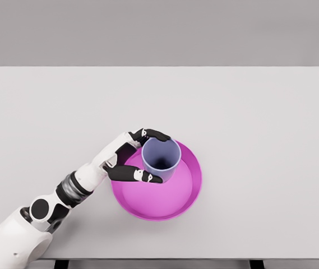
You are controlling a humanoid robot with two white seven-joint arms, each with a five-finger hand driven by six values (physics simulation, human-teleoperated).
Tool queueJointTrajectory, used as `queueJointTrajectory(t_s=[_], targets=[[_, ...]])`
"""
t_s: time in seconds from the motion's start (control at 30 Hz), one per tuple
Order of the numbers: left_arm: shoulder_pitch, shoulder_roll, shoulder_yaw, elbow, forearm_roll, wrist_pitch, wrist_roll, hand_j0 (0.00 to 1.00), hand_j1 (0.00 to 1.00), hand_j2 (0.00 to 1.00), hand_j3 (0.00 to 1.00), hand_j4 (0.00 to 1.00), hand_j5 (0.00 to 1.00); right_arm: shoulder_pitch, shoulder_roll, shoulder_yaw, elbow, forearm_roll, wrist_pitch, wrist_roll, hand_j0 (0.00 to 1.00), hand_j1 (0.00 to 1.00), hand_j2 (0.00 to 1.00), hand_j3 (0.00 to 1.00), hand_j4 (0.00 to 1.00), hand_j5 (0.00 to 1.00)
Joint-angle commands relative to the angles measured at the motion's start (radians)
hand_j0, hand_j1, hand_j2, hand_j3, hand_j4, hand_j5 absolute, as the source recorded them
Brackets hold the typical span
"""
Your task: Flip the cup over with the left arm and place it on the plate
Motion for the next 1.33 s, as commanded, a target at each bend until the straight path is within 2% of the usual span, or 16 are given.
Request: queueJointTrajectory(t_s=[0.0,0.07,0.1,0.13,0.23,0.57,0.7,0.77,0.87,0.93,0.97,1.03,1.07,1.1,1.17,1.3], targets=[[0.000,-0.001,0.000,0.004,0.004,0.000,0.000,0.63,0.63,0.63,0.63,0.63,0.63,0.002,0.000,0.000,0.000,0.000,0.000,0.000,1.00,1.00,1.00,1.00,1.00,1.00],[0.000,0.000,0.000,0.004,0.004,0.000,0.002,0.67,0.67,0.67,0.67,0.67,0.67,0.002,0.000,-0.001,0.000,0.000,0.000,0.000,1.00,1.00,1.00,1.00,1.00,1.00],[0.000,0.000,0.000,0.001,0.004,-0.001,0.000,0.75,0.75,0.75,0.75,0.75,0.75,0.002,0.000,-0.001,0.000,0.000,0.000,0.000,1.00,1.00,1.00,1.00,1.00,1.00],[0.000,0.000,0.002,0.001,0.000,0.000,0.000,0.89,0.89,0.89,0.89,0.89,0.89,0.000,0.000,-0.001,0.000,0.000,0.000,0.000,1.00,1.00,1.00,1.00,1.00,1.00],[0.002,0.000,0.002,-0.002,-0.014,-0.001,0.000,1.00,1.00,1.00,1.00,1.00,1.00,0.000,0.000,-0.001,0.000,0.000,0.000,0.000,1.00,1.00,1.00,1.00,1.00,1.00],[0.005,0.011,0.005,-0.012,-0.014,-0.003,0.000,1.00,1.00,1.00,1.00,1.00,1.00,0.000,0.000,0.000,0.000,0.000,0.000,0.000,1.00,1.00,1.00,1.00,1.00,1.00],[0.009,0.014,0.014,-0.051,-0.012,-0.003,-0.001,1.00,1.00,1.00,1.00,1.00,1.00,0.002,0.000,-0.001,0.000,0.000,0.000,0.000,1.00,1.00,1.00,1.00,1.00,1.00],[0.015,0.065,0.017,-0.081,0.003,-0.003,0.000,1.00,1.00,1.00,1.00,1.00,1.00,0.000,0.000,-0.001,0.000,0.000,0.000,0.000,1.00,1.00,1.00,1.00,1.00,1.00],[0.011,0.212,0.018,-0.108,0.115,-0.003,-0.001,1.00,1.00,1.00,1.00,1.00,1.00,0.000,0.000,0.000,0.000,0.000,0.000,0.000,1.00,1.00,1.00,1.00,1.00,1.00],[0.003,0.278,0.032,-0.140,0.123,-0.004,-0.005,1.00,1.00,1.00,1.00,1.00,1.00,0.002,0.000,0.000,0.000,0.000,0.000,0.000,1.00,1.00,1.00,1.00,1.00,1.00],[0.005,0.316,0.067,-0.150,0.126,-0.006,-0.008,1.00,1.00,1.00,1.00,1.00,1.00,0.002,0.000,0.000,0.000,0.000,0.000,0.000,1.00,1.00,1.00,1.00,1.00,1.00],[0.003,0.397,0.124,-0.150,0.132,-0.006,-0.075,1.00,1.00,1.00,1.00,1.00,1.00,0.002,0.000,-0.001,0.000,0.000,0.000,0.000,1.00,1.00,1.00,1.00,1.00,1.00],[0.003,0.473,0.160,-0.150,0.138,-0.006,-0.133,1.00,1.00,1.00,1.00,1.00,1.00,0.000,0.000,-0.001,0.000,0.000,0.000,0.000,1.00,1.00,1.00,1.00,1.00,1.00],[0.000,0.534,0.166,-0.150,0.159,-0.007,-0.190,1.00,1.00,1.00,1.00,1.00,1.00,0.002,0.000,0.000,0.000,0.000,0.000,0.000,1.00,1.00,1.00,1.00,1.00,1.00],[0.000,0.562,0.164,-0.147,0.227,-0.006,-0.276,1.00,1.00,1.00,1.00,1.00,1.00,0.002,0.000,-0.001,0.000,0.000,0.000,0.000,1.00,1.00,1.00,1.00,1.00,1.00],[-0.006,0.562,0.167,-0.145,0.233,-0.006,-0.279,1.00,1.00,1.00,1.00,1.00,1.00,0.002,0.000,-0.001,0.000,0.000,0.000,0.000,1.00,1.00,1.00,1.00,1.00,1.00]])
